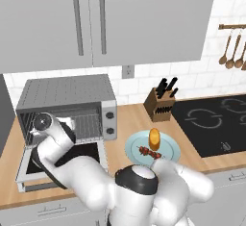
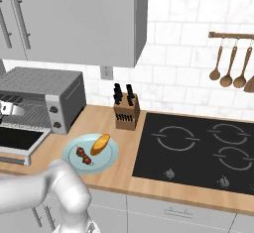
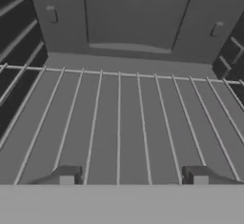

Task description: Pick up the kebab skewer and baguette bread, and place them inside the toaster oven. Close the toaster oven door and start by setting the timer.

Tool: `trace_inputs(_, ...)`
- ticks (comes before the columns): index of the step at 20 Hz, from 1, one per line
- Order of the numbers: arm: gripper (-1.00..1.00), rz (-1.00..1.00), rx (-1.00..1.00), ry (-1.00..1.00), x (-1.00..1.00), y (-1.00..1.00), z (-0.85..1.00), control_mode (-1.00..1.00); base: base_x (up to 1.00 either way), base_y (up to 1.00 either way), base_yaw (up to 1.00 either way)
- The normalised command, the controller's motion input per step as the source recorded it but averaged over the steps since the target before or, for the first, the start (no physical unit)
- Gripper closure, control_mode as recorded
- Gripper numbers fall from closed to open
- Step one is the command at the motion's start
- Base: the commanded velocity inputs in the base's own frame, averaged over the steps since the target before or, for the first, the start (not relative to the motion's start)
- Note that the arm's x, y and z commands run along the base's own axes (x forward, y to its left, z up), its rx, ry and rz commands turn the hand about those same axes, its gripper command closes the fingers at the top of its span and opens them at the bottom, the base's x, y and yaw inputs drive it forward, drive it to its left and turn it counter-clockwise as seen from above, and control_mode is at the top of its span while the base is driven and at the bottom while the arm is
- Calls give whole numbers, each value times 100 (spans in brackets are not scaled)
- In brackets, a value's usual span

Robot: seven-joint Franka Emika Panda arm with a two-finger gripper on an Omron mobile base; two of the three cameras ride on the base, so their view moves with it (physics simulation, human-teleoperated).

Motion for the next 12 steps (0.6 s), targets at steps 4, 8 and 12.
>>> trace_inputs(4, -100, -1, 0, 52, -85, 0, -60, -100, 0, 0, 0)
trace_inputs(8, -100, -2, -1, 49, -97, 0, -62, -100, 0, 0, 0)
trace_inputs(12, -100, 0, 0, 35, -100, -11, -2, -100, 0, 0, 0)
